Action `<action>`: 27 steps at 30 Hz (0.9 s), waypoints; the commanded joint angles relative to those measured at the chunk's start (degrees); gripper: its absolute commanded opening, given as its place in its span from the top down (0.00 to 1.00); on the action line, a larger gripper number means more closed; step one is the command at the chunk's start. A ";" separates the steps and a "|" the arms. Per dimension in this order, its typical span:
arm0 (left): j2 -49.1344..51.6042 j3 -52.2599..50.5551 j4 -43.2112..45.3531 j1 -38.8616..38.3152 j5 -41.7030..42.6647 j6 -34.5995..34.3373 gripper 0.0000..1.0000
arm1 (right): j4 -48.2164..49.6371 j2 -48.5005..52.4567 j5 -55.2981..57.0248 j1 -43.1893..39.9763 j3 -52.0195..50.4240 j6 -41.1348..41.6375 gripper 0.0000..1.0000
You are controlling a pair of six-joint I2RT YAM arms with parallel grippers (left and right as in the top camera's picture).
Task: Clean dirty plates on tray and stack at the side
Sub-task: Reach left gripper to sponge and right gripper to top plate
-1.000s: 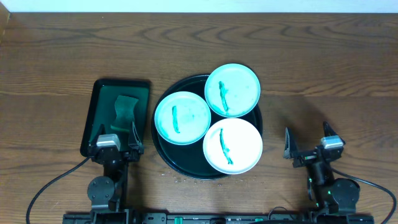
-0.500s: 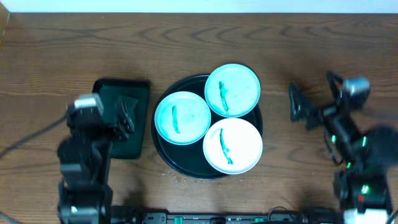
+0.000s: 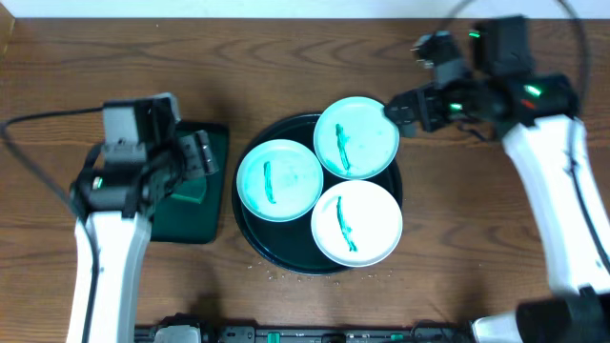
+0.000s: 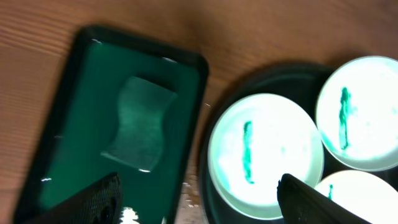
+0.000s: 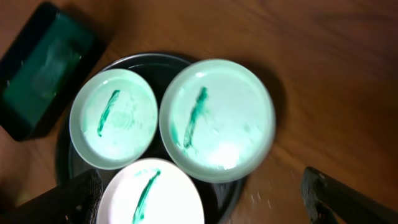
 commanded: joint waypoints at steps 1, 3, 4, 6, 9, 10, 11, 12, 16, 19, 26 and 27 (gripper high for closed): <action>4.79 1.68 -0.50 -0.15 5.27 -1.31 0.20 | -1.68 5.86 -8.96 4.28 1.73 -1.09 0.01; 7.30 1.66 -1.29 -0.15 6.21 -1.29 0.20 | 0.48 8.59 -12.00 5.81 1.68 0.17 0.01; 8.55 1.66 -1.84 -0.15 6.19 -1.29 0.20 | 2.05 10.05 -14.45 6.67 1.68 2.29 0.01; 10.01 1.62 -1.60 -0.15 6.21 -1.29 0.20 | 4.63 12.09 -14.12 7.85 1.68 7.32 0.09; 10.88 1.62 -1.31 0.07 0.74 -3.13 0.28 | 5.73 15.96 -2.73 11.02 1.68 26.60 0.31; 10.75 1.62 -1.77 0.15 -2.95 -6.10 0.28 | 5.22 16.76 0.02 12.02 1.68 29.86 0.36; 10.67 1.62 -2.54 0.15 -7.32 -9.44 0.28 | 4.59 17.86 3.37 13.77 1.68 32.17 0.38; 10.56 1.62 -3.56 0.31 -11.82 -12.59 0.28 | 4.20 18.51 5.53 15.13 1.68 33.33 0.40; 10.54 1.62 -6.47 1.62 -18.99 -16.70 0.28 | 2.91 21.00 15.39 21.88 1.68 36.76 0.46; 10.54 1.60 -6.47 1.92 -20.50 -16.70 0.28 | 1.86 22.32 17.90 24.48 1.64 36.74 0.49; 10.56 1.03 -6.75 1.92 -21.51 -16.72 0.28 | 0.28 28.30 20.22 27.50 1.62 36.72 0.65; 10.56 0.96 -6.73 1.92 -21.51 -16.72 0.28 | 0.17 28.65 20.24 27.50 1.62 36.72 0.65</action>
